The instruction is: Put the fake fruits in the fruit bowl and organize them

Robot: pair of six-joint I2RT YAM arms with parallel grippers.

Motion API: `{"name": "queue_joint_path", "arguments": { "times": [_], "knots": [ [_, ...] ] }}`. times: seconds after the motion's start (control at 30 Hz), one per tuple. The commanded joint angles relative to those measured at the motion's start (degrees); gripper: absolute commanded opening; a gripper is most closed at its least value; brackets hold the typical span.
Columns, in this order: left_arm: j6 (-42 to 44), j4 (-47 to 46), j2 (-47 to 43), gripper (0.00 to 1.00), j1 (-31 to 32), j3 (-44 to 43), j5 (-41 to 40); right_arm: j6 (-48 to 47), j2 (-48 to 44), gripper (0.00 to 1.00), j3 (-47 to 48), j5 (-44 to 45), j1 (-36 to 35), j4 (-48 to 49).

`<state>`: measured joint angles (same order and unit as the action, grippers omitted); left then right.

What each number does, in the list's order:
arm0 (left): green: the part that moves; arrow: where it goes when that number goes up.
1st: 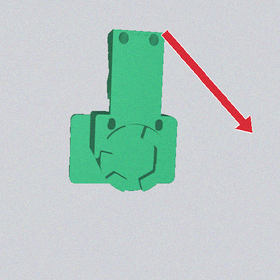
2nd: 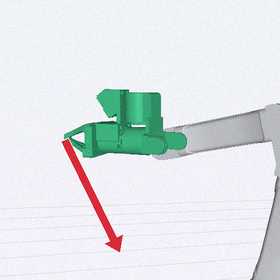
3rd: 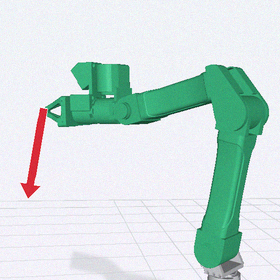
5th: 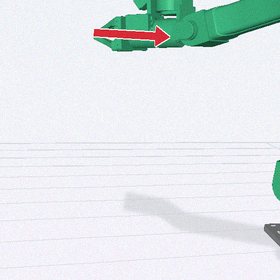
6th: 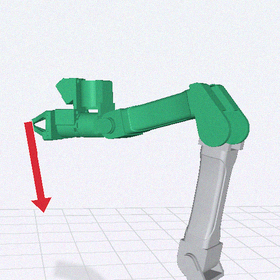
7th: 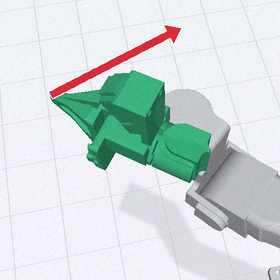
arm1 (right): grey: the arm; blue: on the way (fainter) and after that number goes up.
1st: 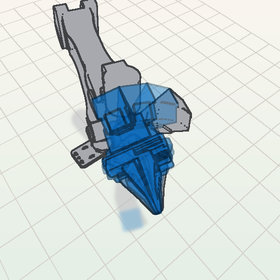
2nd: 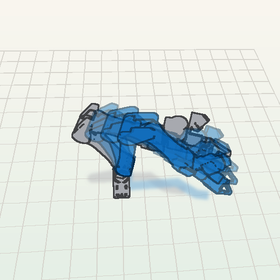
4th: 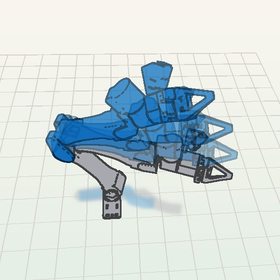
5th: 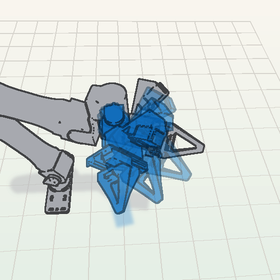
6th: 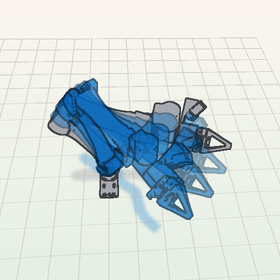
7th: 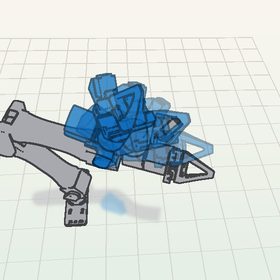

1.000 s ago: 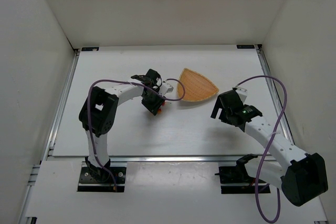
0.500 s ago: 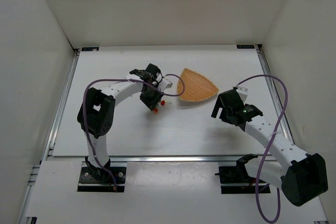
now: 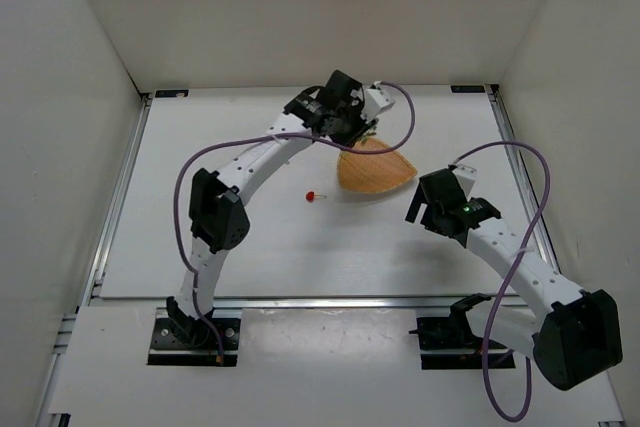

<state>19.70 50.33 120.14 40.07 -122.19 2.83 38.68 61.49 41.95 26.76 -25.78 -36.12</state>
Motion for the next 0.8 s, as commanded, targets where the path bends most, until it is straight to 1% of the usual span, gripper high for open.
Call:
{"name": "queue_joint_path", "arguments": {
  "times": [0.0, 0.07, 0.13, 0.2, 0.23, 0.27, 0.33, 0.37, 0.4, 0.47, 0.5, 0.57, 0.6, 0.63, 0.67, 0.7, 0.73, 0.77],
  "knots": [
    [0.6, -0.32, 6.33, 0.11, 1.76, -5.76, 2.17, 0.7, -1.2, 0.99, 2.25, 2.33, 1.25, -0.36],
    [-0.53, -2.76, 8.26, 0.16, 2.81, -7.35, 2.97, 0.09, -2.69, 0.99, 2.25, 2.33, 1.26, -0.36],
    [-0.54, -2.78, 9.41, 0.19, 2.82, -8.23, 2.97, -1.31, -3.39, 0.99, 2.25, 2.33, 1.26, -0.36],
    [0.07, -2.78, 9.94, 0.29, 3.52, -8.24, 1.56, -2.72, -4.01, 0.99, 2.25, 1.63, 1.26, 0.87],
    [0.07, -2.78, 9.94, 0.37, 3.52, -8.24, 1.56, -3.6, -4.54, 0.99, 2.25, 0.41, 1.26, 0.87],
    [0.07, -2.78, 9.94, 0.56, 3.52, -7.54, 1.56, -5.52, -4.54, 0.99, 2.25, -0.39, 1.26, 1.74],
    [0.77, -2.78, 8.37, 0.85, 3.52, -5.78, 2.09, -7.64, -5.24, 0.99, 2.25, -2.32, 1.26, 3.33],
    [0.77, -2.78, 7.49, 0.98, 3.52, -4.99, 2.09, -9.04, -5.24, 0.99, 2.25, -6.16, 0.65, 5.25],
    [0.77, -2.78, 5.65, 1.0, 3.52, -3.86, 2.09, -12.8, -5.24, 0.99, 2.25, -8.55, 0.12, 6.49],
    [0.77, -2.78, 2.14, 1.0, 2.74, -2.45, 1.05, -15.98, -4.2, 0.99, 2.95, -11.9, -3.21, 9.38],
    [-0.1, -2.78, 0.9, 1.0, 1.16, -0.78, -0.18, -17.22, -3.15, 0.99, 4.35, -13.04, -5.92, 9.92],
    [-1.42, -2.78, -1.91, 1.0, -1.39, 1.33, -1.42, -20.73, 1.42, 0.99, 6.72, -16.03, -8.75, 10.45],
    [-1.94, -2.78, -4.88, 1.0, -2.97, 2.65, -1.42, -22.05, 3.44, 0.99, 8.22, -16.91, -11.81, 10.98],
    [-2.82, -2.78, -6.56, 1.0, -6.64, 5.79, -1.42, -23.54, 7.89, 0.99, 12.23, -17.88, -13.32, 10.98],
    [-2.83, -2.78, -8.15, 1.0, -8.76, 7.65, -1.42, -26.52, 10.46, 0.99, 14.71, -18.58, -14.81, 10.98],
    [-3.53, -2.78, -11.3, 1.0, -10.79, 9.58, -1.42, -27.94, 15.97, 0.99, 17.43, -19.29, -17.61, 10.46],
    [-3.53, -2.78, -12.81, 1.0, -14.81, 13.52, -0.9, -29.26, 18.98, 0.99, 20.33, -19.29, -18.86, 9.85],
    [-3.53, -2.78, -14.3, 1.0, -16.68, 15.56, -0.9, -30.4, 22.06, 0.97, 26.45, -18.77, -20.0, 9.14]
  ]
}}
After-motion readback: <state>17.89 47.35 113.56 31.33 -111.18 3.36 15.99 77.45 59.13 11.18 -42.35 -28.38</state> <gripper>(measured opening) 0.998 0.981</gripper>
